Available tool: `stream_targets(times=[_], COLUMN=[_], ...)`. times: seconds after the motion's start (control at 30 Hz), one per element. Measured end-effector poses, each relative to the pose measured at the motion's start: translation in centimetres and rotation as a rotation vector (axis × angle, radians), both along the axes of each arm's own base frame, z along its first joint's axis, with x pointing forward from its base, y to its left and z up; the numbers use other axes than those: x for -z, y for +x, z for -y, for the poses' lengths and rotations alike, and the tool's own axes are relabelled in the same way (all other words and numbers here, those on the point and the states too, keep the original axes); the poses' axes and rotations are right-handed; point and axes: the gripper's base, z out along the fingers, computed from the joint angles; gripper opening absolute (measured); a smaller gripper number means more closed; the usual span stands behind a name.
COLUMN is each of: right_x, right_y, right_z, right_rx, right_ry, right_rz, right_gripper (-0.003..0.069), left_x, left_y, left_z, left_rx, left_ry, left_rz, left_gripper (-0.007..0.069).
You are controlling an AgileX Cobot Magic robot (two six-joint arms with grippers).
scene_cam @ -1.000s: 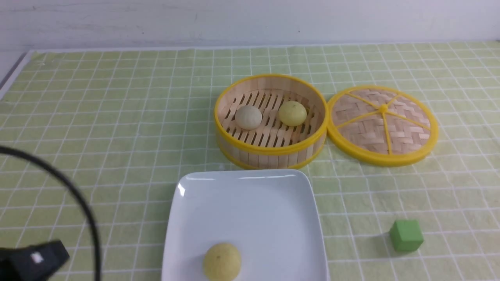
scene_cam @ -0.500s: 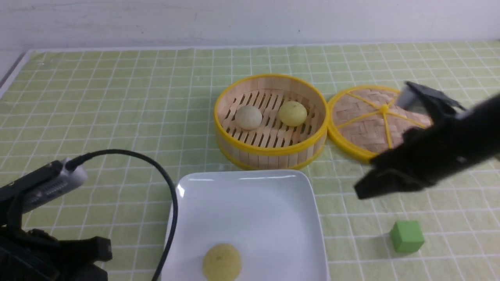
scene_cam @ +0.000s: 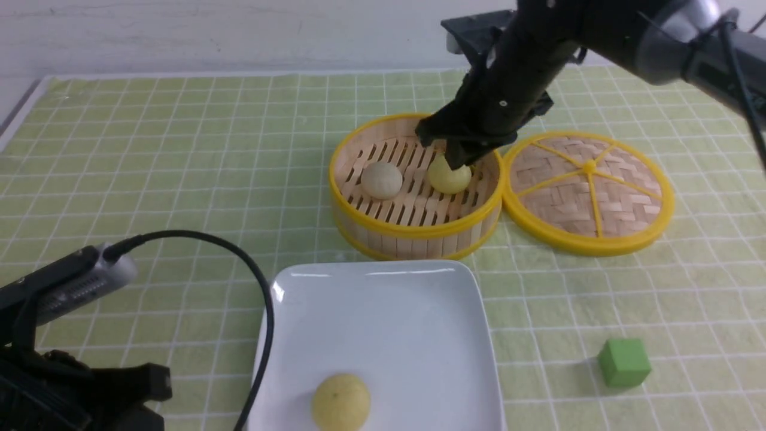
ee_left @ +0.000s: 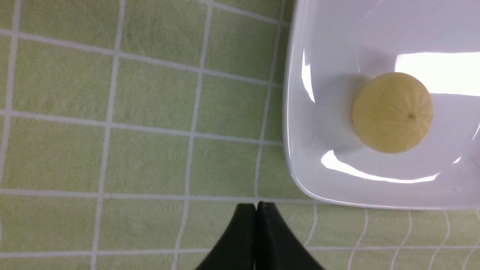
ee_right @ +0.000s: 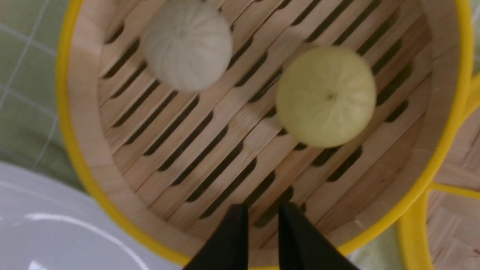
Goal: Put the steamed buns into the plate on the green tablecloth.
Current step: 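Reach toward a bun in the bamboo steamer with the right gripper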
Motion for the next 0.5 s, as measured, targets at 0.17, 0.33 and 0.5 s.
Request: stream_targets(times=[0.17,0.33,0.5], right_x=[1.8,4.4,6.9], right_y=[1.8,3.6,4.4], right_z=[-0.2,-0.8,-1.3], right_rx=[0.091,0.123,0.141], right_ry=[-0.041,-0.020,-0.001], right_rz=[0.016,0.092,0.076], right_gripper=[0.0242,0.0321,0.0197], left_x=[0.0,0.0,-0.1], left_y=[0.0,0.0,0.1], left_z=[0.0,0.0,0.0], left_rx=[0.033,0.050,0.049], left_ry=[0.015,0.022,0.022], left_rz=[0.013,0.022,0.024], left_gripper=[0.0031,0.0046,0.0055])
